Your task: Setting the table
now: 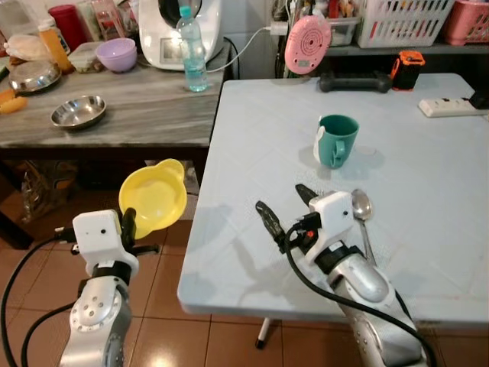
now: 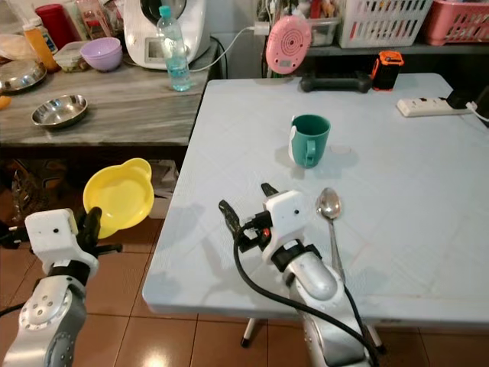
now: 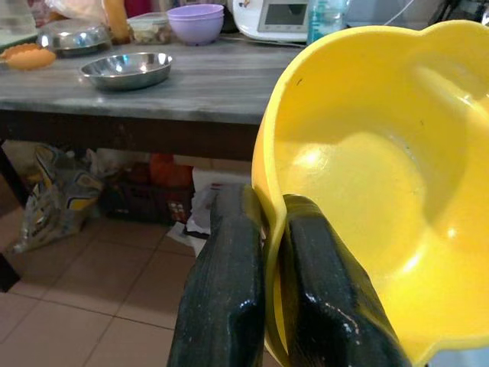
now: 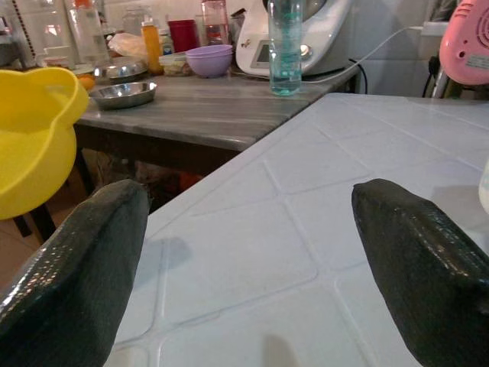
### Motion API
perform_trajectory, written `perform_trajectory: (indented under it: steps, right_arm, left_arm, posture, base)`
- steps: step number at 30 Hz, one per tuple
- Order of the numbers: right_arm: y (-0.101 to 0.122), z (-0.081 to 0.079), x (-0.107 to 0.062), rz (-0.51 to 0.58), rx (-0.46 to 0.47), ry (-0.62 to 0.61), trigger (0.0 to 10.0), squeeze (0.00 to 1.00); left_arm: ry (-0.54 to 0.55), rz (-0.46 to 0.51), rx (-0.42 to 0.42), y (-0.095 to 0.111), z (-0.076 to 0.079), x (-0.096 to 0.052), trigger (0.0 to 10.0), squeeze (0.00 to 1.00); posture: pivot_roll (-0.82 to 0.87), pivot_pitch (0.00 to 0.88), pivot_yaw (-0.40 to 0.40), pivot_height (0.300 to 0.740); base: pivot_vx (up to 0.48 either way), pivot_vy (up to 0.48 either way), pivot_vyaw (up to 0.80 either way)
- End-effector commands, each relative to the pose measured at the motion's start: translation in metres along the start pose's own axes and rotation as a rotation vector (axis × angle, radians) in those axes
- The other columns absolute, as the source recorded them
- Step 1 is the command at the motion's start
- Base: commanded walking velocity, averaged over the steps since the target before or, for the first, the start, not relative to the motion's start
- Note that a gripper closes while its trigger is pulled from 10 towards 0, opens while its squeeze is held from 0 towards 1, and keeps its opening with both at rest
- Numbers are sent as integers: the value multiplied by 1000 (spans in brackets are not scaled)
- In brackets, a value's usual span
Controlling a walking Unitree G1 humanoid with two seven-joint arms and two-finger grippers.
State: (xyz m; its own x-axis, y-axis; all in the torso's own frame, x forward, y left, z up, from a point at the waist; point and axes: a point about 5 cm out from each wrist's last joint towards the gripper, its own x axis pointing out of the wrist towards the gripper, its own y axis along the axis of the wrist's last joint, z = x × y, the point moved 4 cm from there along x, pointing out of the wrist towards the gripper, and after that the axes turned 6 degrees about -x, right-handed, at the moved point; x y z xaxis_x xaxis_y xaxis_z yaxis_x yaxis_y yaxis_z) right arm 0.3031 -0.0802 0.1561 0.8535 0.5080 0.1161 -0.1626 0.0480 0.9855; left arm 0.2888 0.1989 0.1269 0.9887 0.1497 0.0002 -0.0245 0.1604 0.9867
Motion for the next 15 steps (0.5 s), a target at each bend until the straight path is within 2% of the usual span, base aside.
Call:
perform_trajectory:
  steps: [1, 15]
  right_arm:
    - [0, 2, 0, 1, -5, -12, 10000, 0]
    - [0, 2, 0, 0, -10, -3, 10000, 0]
  left_arm:
    - [-13, -7, -2, 0, 2, 0, 10000, 0]
    - [-21, -17, -6, -4, 7, 0, 10000, 0]
  posture:
    - [-162, 105, 140, 740]
    - [-163, 105, 128, 740]
  base:
    - [0, 379, 0]
    - [0, 380, 0]
